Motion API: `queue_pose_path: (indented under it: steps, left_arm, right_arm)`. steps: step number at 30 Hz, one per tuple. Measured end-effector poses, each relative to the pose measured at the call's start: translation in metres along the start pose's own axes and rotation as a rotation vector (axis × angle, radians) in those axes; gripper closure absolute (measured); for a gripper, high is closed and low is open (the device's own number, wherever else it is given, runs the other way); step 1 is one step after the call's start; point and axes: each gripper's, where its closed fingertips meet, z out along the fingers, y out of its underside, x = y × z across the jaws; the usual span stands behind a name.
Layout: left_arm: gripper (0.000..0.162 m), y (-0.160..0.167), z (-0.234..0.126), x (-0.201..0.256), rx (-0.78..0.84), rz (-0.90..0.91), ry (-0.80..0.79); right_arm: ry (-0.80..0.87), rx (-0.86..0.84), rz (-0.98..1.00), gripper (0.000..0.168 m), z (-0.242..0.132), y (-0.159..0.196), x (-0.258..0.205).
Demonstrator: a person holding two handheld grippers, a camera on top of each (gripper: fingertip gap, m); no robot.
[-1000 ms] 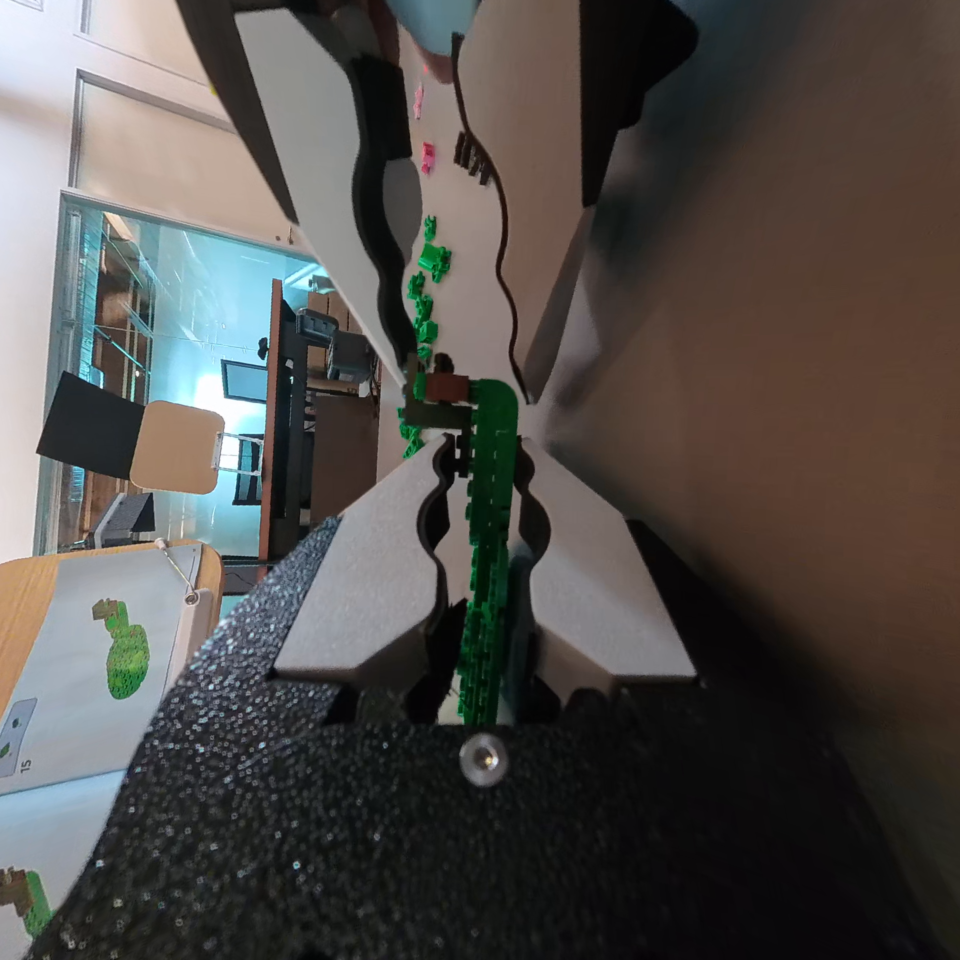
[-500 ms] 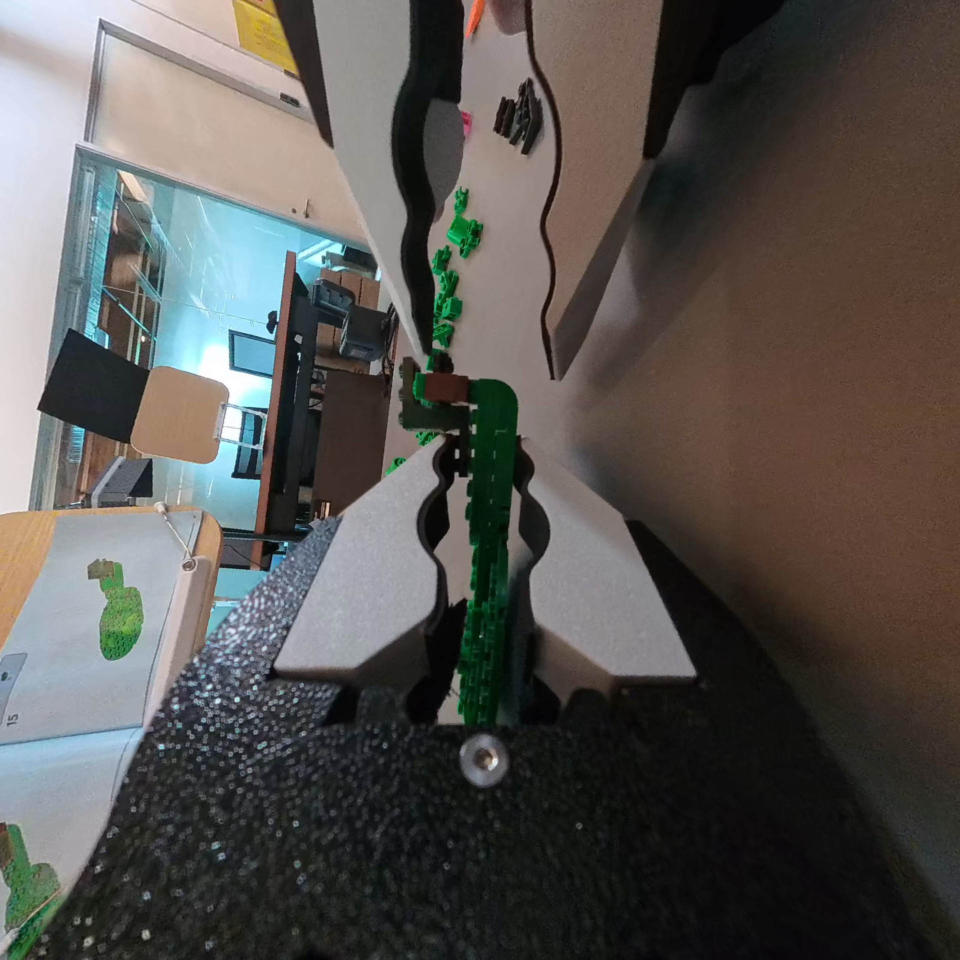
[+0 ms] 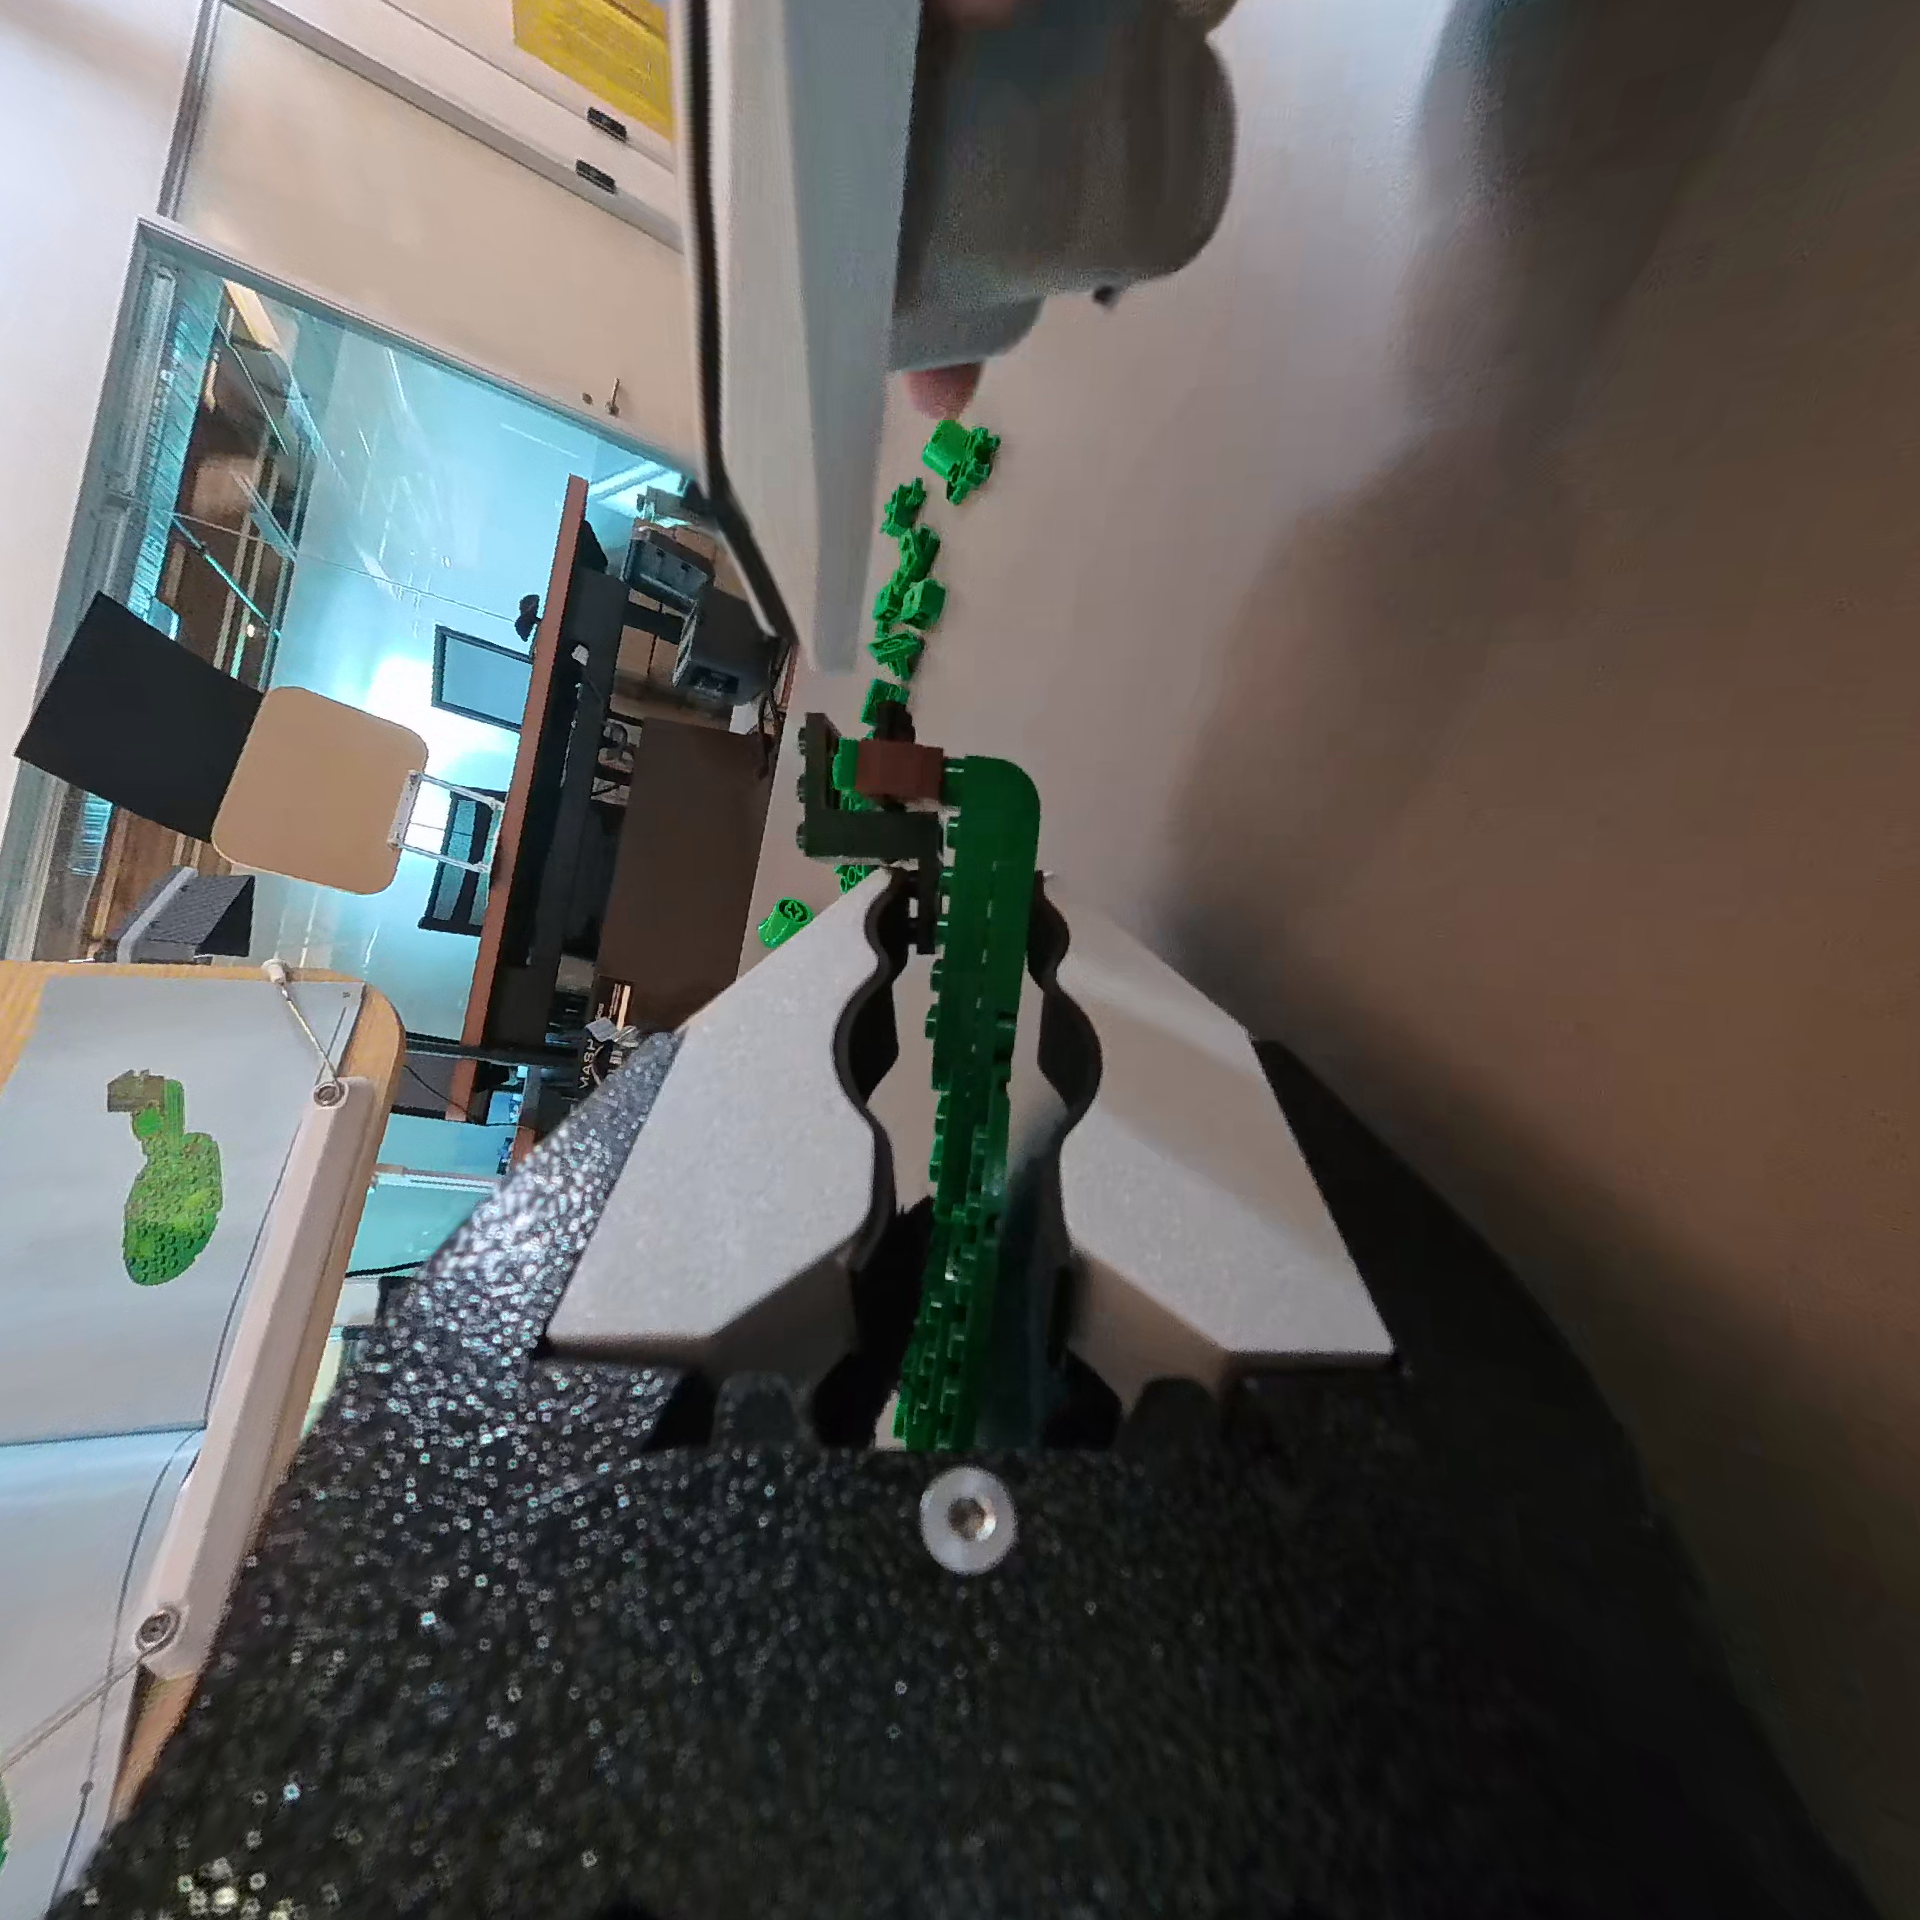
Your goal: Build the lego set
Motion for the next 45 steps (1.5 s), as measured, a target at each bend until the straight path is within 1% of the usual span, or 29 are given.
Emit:
queue_pose_path:
  steps: [3,7,9,11,12,14,23,40,41,42,44,45]
  left_arm:
    - [0.142,0.000,0.001,-0.001,0.007,-0.018,0.002]
    - [0.142,-0.002,0.000,-0.002,0.025,-0.032,0.000]
    - [0.142,-0.003,-0.001,-0.002,0.029,-0.029,-0.001]
    - [0.142,-0.005,-0.001,-0.002,0.042,-0.020,-0.002]
    - [0.142,-0.006,-0.002,-0.002,0.051,-0.016,-0.006]
    - [0.142,-0.008,-0.004,-0.003,0.070,-0.008,-0.008]
    - [0.143,-0.011,-0.010,-0.001,0.133,0.050,-0.001]
    - [0.143,-0.011,-0.009,-0.002,0.090,0.090,0.017]
    - [0.143,-0.011,-0.009,-0.002,0.090,0.080,0.025]
    - [0.143,-0.012,-0.009,-0.002,0.095,0.068,0.031]
    - [0.143,-0.011,-0.009,0.001,0.090,0.059,0.050]
    - [0.143,-0.011,-0.008,0.002,0.089,0.059,0.059]
  right_arm:
    - [-0.085,-0.052,0.122,0.126,0.008,0.008,-0.010]
    - [-0.063,-0.101,0.152,0.124,0.020,0.016,-0.009]
    - [-0.060,-0.094,0.159,0.125,0.022,0.014,-0.008]
    - [-0.060,-0.082,0.165,0.132,0.022,0.012,-0.007]
    - [-0.063,-0.079,0.165,0.139,0.022,0.012,-0.007]
    - [-0.081,-0.070,0.160,0.142,0.021,0.010,-0.010]
    - [-0.111,-0.068,0.168,0.142,0.019,0.010,-0.013]
    - [-0.112,-0.067,0.182,0.143,0.018,0.010,-0.012]
    - [-0.110,-0.066,0.174,0.142,0.018,0.010,-0.012]
    - [-0.109,-0.064,0.143,0.137,0.016,0.010,-0.013]
    - [-0.083,-0.077,0.013,0.113,0.012,0.011,-0.013]
    - [-0.056,-0.098,-0.079,0.106,0.009,0.014,-0.012]
